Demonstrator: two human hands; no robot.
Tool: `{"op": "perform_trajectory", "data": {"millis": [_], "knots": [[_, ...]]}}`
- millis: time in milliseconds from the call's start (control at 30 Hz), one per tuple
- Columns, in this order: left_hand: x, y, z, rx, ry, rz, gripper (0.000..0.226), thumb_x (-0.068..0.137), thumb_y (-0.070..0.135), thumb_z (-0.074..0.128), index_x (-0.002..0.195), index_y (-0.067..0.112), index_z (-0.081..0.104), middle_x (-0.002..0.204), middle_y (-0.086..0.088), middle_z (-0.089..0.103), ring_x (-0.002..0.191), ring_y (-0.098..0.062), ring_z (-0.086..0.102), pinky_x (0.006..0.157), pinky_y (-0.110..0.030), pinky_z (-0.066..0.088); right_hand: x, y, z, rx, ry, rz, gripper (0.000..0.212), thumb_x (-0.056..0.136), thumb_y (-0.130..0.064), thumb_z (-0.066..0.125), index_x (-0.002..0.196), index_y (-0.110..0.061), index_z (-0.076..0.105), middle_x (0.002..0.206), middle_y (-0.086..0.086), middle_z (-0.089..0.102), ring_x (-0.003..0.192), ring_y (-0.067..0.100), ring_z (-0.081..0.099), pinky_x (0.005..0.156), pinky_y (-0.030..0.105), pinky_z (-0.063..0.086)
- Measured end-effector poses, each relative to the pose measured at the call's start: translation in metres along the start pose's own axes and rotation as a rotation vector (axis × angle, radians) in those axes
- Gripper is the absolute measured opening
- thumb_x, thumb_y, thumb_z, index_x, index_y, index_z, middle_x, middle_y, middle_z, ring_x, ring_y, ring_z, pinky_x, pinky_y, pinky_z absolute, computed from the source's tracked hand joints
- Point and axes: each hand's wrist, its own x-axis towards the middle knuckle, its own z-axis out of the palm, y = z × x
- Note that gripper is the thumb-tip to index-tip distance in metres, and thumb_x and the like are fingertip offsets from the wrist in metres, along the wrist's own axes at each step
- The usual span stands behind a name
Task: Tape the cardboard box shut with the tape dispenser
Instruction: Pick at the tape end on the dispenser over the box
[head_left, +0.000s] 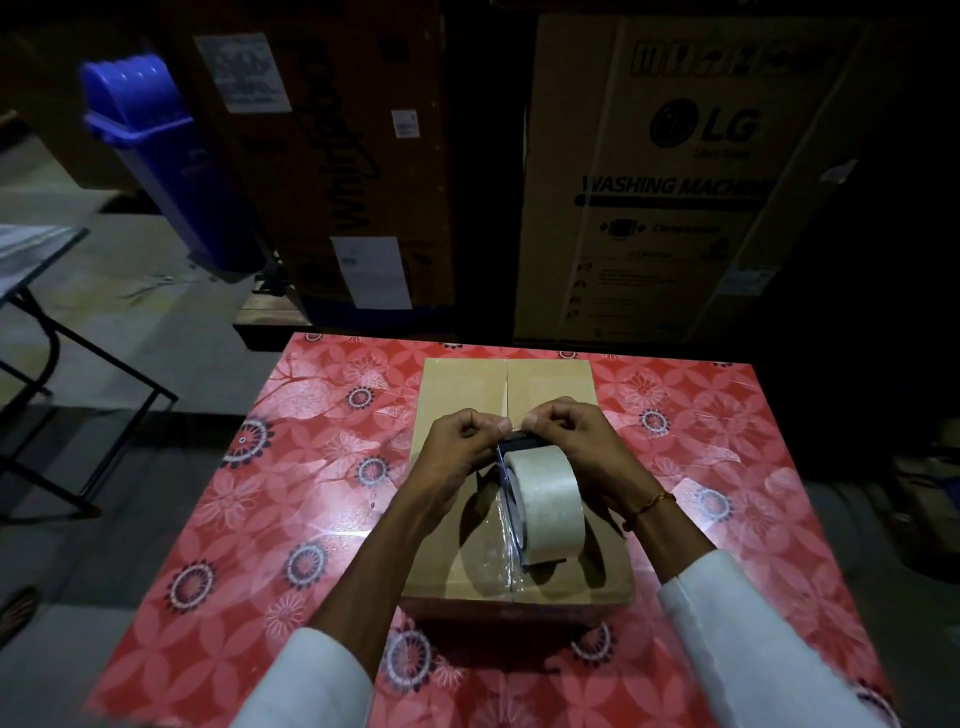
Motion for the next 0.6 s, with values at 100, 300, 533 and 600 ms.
{"op": "perform_trajectory", "data": {"millis": [100,300,533,600], "knots": [[-0.0022,0.0000,0.0009,0.006,-0.006,0.028,0.015,0.090,0.017,0.069,0.084,0.005,0.062,0.106,-0.015,0.070,0.105,-0.037,0.068,0.086,-0.033,0.058,0.0001,0.0016,0.0007,-0.026,0.015,-0.018,0.021,0.100,-0.020,0.062,0.094,0.000,0.068,0.109,0.012,0.061,0.096,0.026,0.063,0.080,0.033,0.053],[-0.0037,0.0012,-0.0055,0.054,-0.075,0.023,0.018,0.086,0.025,0.072,0.084,0.009,0.065,0.121,-0.005,0.066,0.111,-0.029,0.067,0.096,-0.041,0.055,-0.0001,-0.0001,0.0016,-0.104,-0.023,-0.092,0.018,0.101,-0.022,0.061,0.095,-0.006,0.067,0.109,0.016,0.064,0.092,0.024,0.066,0.066,0.021,0.053],[-0.0009,-0.0019,-0.0028,0.145,-0.044,0.047,0.030,0.094,0.030,0.063,0.095,0.000,0.061,0.101,-0.023,0.068,0.091,-0.033,0.070,0.080,-0.032,0.057,-0.0024,-0.0027,0.0025,-0.029,-0.008,-0.107,0.027,0.097,-0.024,0.068,0.093,0.003,0.066,0.104,0.010,0.064,0.082,0.012,0.070,0.070,0.027,0.058],[-0.0021,0.0008,-0.0022,0.149,-0.068,0.044,0.031,0.096,0.030,0.060,0.098,-0.001,0.061,0.092,-0.016,0.067,0.080,-0.018,0.068,0.072,-0.023,0.053,-0.0014,-0.0008,0.0025,-0.060,-0.008,-0.128,0.023,0.098,-0.024,0.066,0.093,-0.002,0.066,0.100,0.009,0.065,0.083,0.016,0.070,0.071,0.032,0.057]]}}
